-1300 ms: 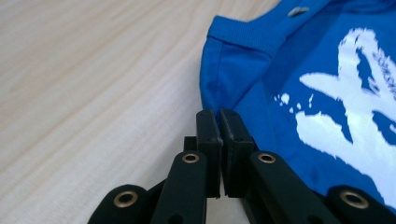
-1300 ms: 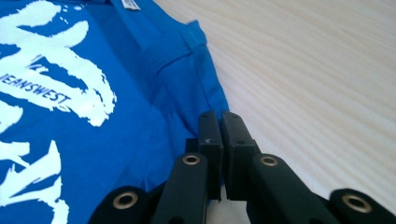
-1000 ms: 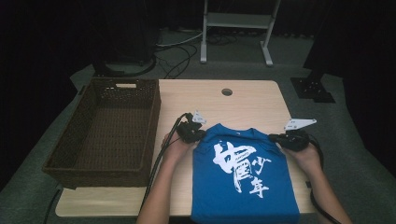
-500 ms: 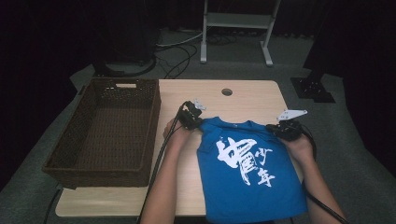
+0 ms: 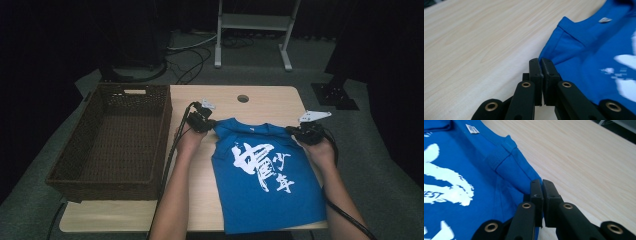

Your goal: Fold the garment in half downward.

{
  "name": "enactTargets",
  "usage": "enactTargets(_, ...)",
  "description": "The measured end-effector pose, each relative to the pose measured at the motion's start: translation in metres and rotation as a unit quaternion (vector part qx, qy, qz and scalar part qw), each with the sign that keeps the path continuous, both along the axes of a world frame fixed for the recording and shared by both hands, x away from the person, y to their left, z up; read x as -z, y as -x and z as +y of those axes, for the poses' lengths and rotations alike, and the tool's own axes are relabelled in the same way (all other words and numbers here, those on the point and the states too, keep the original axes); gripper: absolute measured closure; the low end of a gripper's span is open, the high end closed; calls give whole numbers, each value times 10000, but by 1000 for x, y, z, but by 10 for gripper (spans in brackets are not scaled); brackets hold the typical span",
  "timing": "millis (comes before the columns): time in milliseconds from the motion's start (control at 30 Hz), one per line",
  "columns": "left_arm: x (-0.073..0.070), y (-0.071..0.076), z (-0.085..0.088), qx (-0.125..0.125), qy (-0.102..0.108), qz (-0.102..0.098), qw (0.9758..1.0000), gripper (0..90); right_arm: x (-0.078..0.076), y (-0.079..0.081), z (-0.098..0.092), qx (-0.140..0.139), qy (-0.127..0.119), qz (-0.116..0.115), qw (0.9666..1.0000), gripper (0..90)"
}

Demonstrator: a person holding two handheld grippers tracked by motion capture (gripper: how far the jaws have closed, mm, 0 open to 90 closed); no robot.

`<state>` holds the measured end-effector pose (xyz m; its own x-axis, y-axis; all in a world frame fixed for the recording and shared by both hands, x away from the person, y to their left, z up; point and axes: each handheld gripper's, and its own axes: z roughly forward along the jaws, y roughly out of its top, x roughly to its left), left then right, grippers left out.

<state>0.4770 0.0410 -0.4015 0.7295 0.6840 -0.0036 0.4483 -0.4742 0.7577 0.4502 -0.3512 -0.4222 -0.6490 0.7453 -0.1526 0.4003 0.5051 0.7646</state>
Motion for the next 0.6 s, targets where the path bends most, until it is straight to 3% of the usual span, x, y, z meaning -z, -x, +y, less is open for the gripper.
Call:
enactTargets(100,-8,20,-1,244,241,-47,9994,880,-4,7,-2,-25,3,-60,10000,877)
enactTargets(233,-8,45,-6,598,355,25,9976,880,-3,16,-5,-25,35,-59,10000,876)
enactTargets(333,0,57,-14,823,121,136,9964,879,0,20,-7,-29,62,-36,10000,876)
enactTargets(500,18,58,-24,859,-318,333,9952,879,4,24,-9,-14,75,10,10000,876)
enactTargets(600,21,58,-26,811,-418,281,9954,880,8,26,-9,-17,76,26,10000,877)
